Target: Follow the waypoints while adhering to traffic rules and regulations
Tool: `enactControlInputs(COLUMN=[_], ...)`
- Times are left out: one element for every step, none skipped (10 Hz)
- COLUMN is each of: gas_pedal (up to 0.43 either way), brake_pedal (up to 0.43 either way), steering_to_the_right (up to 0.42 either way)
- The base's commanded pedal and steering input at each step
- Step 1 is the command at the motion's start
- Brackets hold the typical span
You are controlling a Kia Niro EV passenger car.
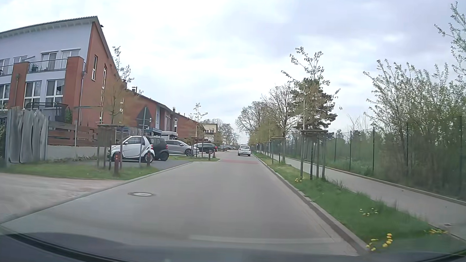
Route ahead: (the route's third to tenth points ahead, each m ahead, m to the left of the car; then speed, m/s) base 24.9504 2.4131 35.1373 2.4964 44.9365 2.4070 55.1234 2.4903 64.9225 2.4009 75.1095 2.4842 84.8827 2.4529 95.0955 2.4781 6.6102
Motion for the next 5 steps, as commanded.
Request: enactControlInputs(gas_pedal=[0.177,0.177,0.177,0.177,0.177], brake_pedal=[0.000,0.000,0.000,0.000,0.000], steering_to_the_right=[-0.001,-0.002,-0.003,-0.004,-0.004])
